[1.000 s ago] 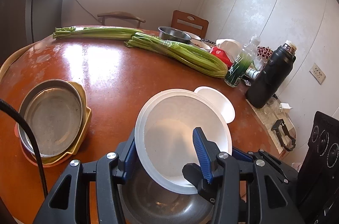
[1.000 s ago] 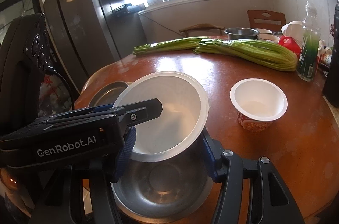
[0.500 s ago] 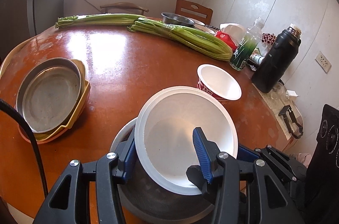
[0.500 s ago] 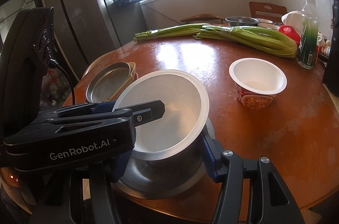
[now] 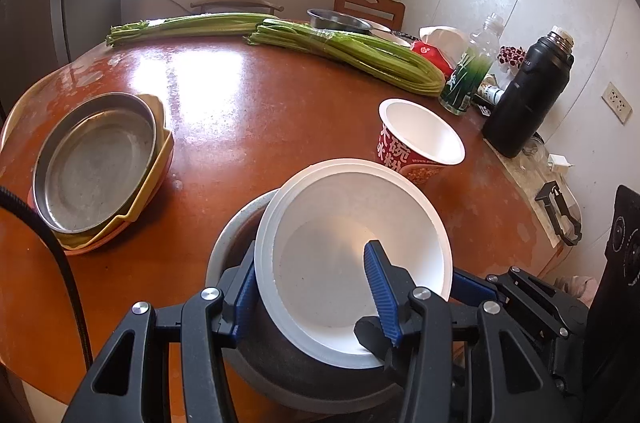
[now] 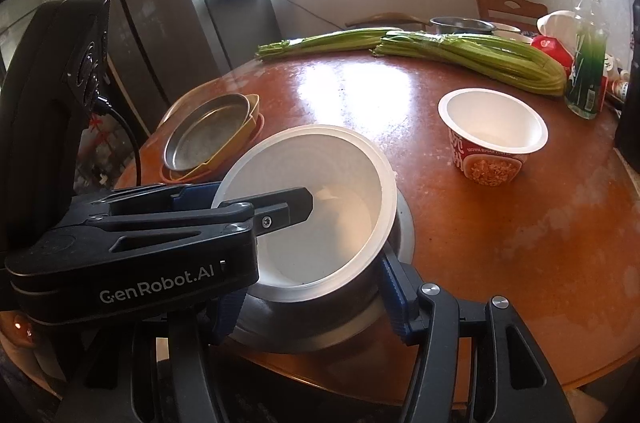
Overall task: Organize plates and bowls
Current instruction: 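Lower the paper cup into the steel bowl with the left tool, then open the left tool to release the cup inside the steel bowl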
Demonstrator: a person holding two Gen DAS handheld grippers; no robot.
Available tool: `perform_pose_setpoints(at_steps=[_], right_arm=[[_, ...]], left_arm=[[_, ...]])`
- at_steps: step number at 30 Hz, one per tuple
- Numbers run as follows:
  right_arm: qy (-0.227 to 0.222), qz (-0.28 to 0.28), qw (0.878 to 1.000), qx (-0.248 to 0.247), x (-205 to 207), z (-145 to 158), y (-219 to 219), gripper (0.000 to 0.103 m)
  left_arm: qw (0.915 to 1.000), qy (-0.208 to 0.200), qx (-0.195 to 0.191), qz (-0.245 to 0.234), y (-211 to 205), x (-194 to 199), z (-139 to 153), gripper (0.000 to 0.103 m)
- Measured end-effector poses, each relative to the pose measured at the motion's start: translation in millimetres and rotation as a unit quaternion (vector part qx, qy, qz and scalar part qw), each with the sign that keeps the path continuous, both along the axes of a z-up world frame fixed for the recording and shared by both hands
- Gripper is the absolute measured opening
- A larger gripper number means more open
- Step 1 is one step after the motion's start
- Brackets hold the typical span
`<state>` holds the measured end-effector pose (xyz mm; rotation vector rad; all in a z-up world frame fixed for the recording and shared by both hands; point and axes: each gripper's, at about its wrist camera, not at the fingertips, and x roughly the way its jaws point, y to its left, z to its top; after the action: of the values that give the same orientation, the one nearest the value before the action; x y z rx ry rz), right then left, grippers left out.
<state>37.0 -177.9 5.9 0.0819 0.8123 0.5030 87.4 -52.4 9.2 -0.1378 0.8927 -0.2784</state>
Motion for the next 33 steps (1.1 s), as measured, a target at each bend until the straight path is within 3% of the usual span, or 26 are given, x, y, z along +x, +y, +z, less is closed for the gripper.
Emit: perform_pose_setpoints(at_steps=[33], right_arm=[[-0.010,-0.017,1.000,-0.015,-7,2,-1,0.061]], left_arm=[[0.9999,-0.008,-0.003,0.014,13,-5,2,0.050]])
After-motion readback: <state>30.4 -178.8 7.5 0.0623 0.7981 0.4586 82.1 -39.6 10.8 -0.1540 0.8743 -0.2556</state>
